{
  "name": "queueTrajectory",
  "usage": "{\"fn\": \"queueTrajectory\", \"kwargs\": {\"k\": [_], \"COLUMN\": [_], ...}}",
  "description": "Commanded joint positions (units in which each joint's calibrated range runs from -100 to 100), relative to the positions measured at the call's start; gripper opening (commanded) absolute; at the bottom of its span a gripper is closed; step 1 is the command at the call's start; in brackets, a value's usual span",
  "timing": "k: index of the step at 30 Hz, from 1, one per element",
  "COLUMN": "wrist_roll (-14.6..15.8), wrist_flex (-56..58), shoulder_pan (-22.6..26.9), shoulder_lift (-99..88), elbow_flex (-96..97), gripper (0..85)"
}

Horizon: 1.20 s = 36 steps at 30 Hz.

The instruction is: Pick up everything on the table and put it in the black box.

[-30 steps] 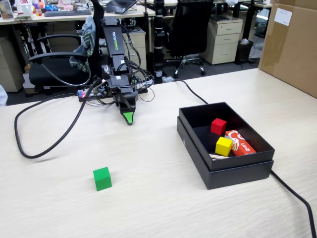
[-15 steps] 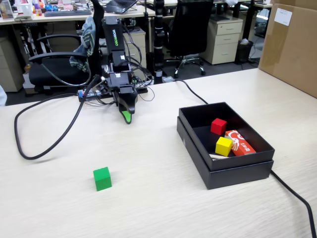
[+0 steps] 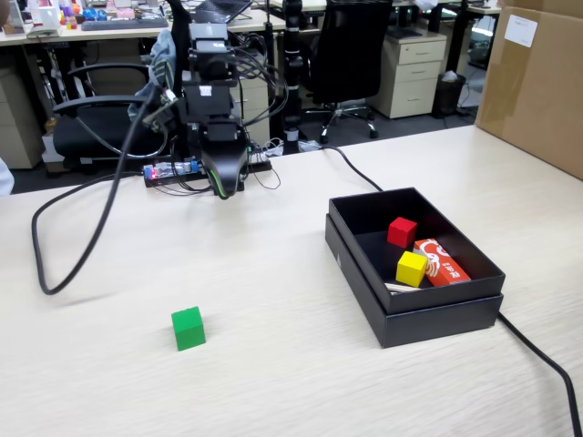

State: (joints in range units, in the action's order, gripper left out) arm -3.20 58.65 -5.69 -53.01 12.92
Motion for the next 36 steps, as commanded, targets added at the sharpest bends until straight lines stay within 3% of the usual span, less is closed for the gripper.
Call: {"fn": "queueTrajectory", "kwargs": {"k": [1,7,19,32,36], "wrist_roll": [-1.56,-3.71,-5.96,-7.08,-7.37], "wrist_flex": [2.73,2.64,2.12,2.12,2.73], "shoulder_pan": [-1.32,-3.66,-5.37,-5.37,-5.52], "shoulder_lift": [7.17,33.68,72.46,81.41,81.98], "elbow_flex": [-11.38,-32.23,-52.54,-57.7,-57.16], "gripper": [47.9,47.9,48.0,47.1,39.9]}}
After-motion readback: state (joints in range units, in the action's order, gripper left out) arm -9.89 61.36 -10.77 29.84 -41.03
